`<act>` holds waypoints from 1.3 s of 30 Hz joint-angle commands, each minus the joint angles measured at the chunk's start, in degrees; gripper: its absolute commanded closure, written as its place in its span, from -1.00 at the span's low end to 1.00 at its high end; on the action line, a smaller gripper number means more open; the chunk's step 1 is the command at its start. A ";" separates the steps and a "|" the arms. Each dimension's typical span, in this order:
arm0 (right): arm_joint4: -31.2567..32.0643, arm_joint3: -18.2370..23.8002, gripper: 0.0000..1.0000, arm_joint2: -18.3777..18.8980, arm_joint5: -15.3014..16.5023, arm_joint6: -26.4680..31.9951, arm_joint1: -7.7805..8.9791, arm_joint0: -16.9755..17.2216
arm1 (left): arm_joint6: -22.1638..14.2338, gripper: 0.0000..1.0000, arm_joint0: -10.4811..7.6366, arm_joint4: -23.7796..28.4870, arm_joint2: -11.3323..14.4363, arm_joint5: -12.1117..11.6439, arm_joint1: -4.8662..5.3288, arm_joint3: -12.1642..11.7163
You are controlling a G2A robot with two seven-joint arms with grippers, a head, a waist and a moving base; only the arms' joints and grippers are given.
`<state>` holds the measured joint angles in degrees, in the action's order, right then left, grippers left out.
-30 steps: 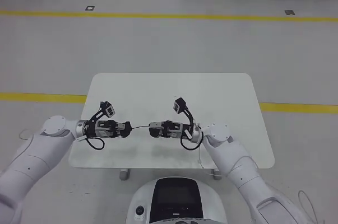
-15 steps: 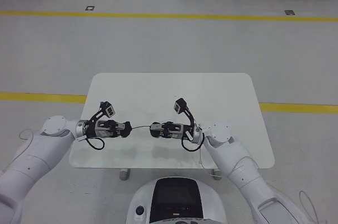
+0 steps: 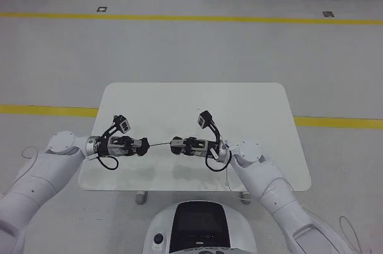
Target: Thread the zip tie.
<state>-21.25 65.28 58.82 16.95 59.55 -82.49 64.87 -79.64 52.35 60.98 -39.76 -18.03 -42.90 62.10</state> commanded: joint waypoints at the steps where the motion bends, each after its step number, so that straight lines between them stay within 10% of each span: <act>1: -0.05 0.03 0.86 -0.09 0.04 -0.26 0.07 0.00 | 0.00 1.00 0.00 0.00 0.00 0.00 0.00 0.00; 31: -1.59 -0.20 1.00 -1.04 0.09 -0.91 1.14 -0.36 | 0.00 1.00 0.00 0.00 0.00 0.00 0.00 0.00; 32: -1.60 -0.18 1.00 -1.07 0.08 -1.01 1.18 -0.36 | 0.00 0.74 0.00 0.00 0.00 0.00 0.00 0.00; 34: -1.65 -0.12 1.00 -1.10 0.14 -1.44 1.23 -0.27 | 0.00 -1.00 0.00 0.00 0.00 0.00 0.00 0.00; 39: -2.06 -0.41 1.00 -1.33 0.30 -2.52 1.29 -0.12 | 0.00 -1.00 0.00 0.00 0.00 0.00 0.00 0.00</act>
<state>-23.15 65.05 57.54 17.22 57.14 -81.21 64.78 -79.64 52.35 60.98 -39.76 -18.03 -42.90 62.10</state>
